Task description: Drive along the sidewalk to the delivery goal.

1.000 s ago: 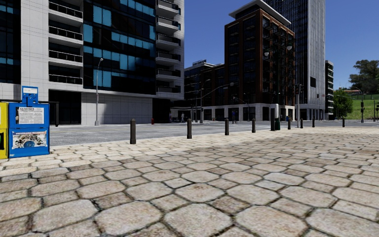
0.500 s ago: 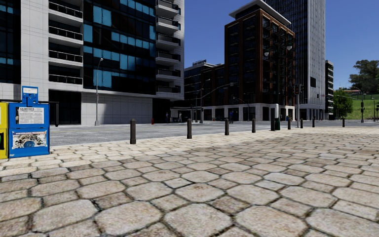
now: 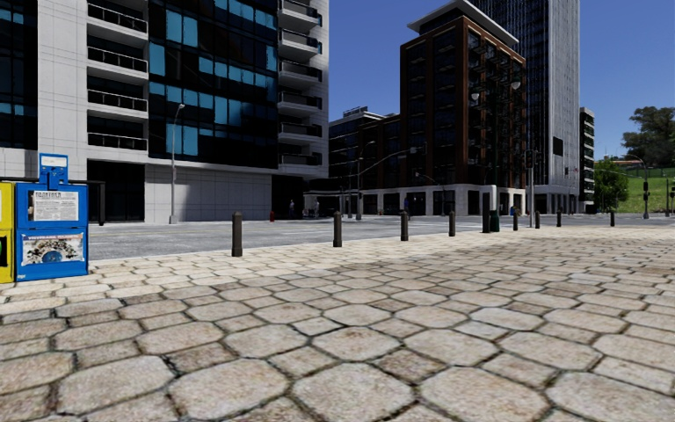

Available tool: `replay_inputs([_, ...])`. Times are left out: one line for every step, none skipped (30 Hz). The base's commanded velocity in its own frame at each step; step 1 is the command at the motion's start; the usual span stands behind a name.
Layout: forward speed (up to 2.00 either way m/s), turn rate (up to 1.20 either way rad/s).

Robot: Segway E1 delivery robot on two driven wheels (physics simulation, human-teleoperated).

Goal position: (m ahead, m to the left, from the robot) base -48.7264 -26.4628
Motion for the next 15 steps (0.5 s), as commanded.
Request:
replay_inputs([2.0, 0.65])
replay_inputs([2.0, 0.65])
replay_inputs([2.0, 0.67])
replay_inputs([2.0, 0.69])
replay_inputs([2.0, 0.69])
replay_inputs([2.0, 0.7])
replay_inputs([2.0, 0.7])
replay_inputs([2.0, 0.7])
replay_inputs([2.0, 0.7])
replay_inputs([2.0, 0.7])
replay_inputs([2.0, 0.7])
replay_inputs([2.0, 0.7])
replay_inputs([2.0, 0.7])
replay_inputs([2.0, 0.7])
replay_inputs([2.0, 0.7])
